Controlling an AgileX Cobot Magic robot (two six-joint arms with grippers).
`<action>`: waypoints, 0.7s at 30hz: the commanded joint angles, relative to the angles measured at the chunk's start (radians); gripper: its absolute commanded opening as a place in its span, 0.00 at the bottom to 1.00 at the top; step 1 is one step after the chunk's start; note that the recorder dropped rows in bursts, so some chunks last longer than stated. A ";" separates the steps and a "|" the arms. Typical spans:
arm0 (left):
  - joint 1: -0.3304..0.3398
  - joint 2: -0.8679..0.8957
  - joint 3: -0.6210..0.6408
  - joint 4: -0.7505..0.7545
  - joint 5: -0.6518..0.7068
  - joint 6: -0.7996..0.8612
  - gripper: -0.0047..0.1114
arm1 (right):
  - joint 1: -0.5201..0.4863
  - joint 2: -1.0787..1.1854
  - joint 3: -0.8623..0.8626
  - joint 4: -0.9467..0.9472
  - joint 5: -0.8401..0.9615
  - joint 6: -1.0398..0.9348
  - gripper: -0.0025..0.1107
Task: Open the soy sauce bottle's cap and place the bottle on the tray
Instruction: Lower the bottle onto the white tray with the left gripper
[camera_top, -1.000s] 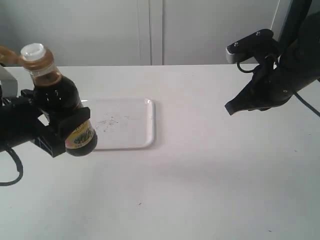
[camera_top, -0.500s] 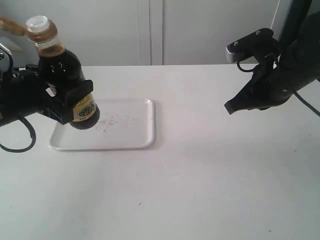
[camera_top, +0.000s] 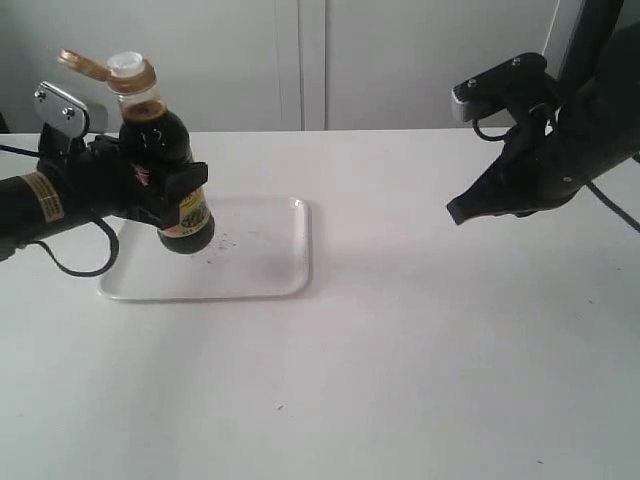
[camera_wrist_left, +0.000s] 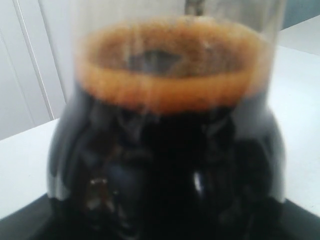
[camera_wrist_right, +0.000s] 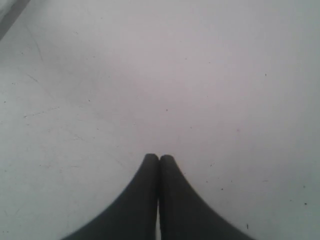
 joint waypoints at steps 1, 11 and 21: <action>-0.018 0.029 -0.060 -0.039 -0.083 -0.010 0.04 | -0.004 0.000 0.000 0.000 -0.018 -0.003 0.02; -0.057 0.130 -0.141 -0.055 -0.017 0.005 0.04 | -0.004 0.000 0.000 0.000 -0.034 -0.003 0.02; -0.057 0.130 -0.141 -0.096 0.006 0.031 0.04 | -0.004 0.000 0.000 0.000 -0.039 -0.003 0.02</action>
